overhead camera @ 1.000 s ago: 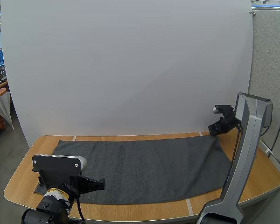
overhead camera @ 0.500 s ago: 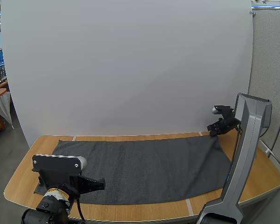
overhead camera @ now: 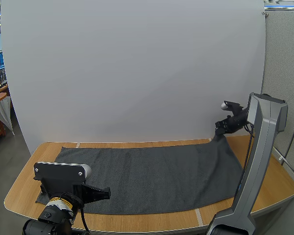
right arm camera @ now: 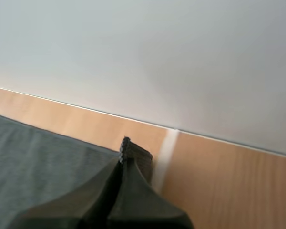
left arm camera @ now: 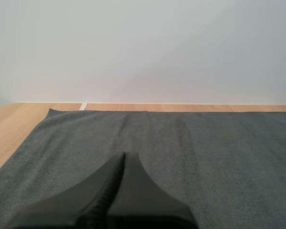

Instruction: Fold the towel

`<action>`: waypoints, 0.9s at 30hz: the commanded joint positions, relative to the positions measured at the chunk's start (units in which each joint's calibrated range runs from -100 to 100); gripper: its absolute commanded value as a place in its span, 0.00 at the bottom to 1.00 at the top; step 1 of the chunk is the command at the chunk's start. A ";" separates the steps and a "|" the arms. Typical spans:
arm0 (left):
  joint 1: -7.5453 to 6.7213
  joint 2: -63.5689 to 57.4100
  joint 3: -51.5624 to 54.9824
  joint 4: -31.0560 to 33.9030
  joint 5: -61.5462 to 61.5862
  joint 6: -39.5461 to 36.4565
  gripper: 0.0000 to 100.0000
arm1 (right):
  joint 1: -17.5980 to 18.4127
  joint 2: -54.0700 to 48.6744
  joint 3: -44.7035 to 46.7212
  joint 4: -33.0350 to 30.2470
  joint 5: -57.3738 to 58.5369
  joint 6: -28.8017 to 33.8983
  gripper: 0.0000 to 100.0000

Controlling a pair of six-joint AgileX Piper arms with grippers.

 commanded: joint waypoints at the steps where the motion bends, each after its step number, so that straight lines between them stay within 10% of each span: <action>1: -0.17 -0.18 0.03 -0.86 -1.30 -0.27 0.00 | 0.65 -3.11 0.52 1.21 2.56 1.00 0.00; 27: -0.17 -0.18 0.03 -0.86 -1.30 -0.27 0.00 | 15.97 -18.98 17.55 4.25 2.39 -0.77 0.00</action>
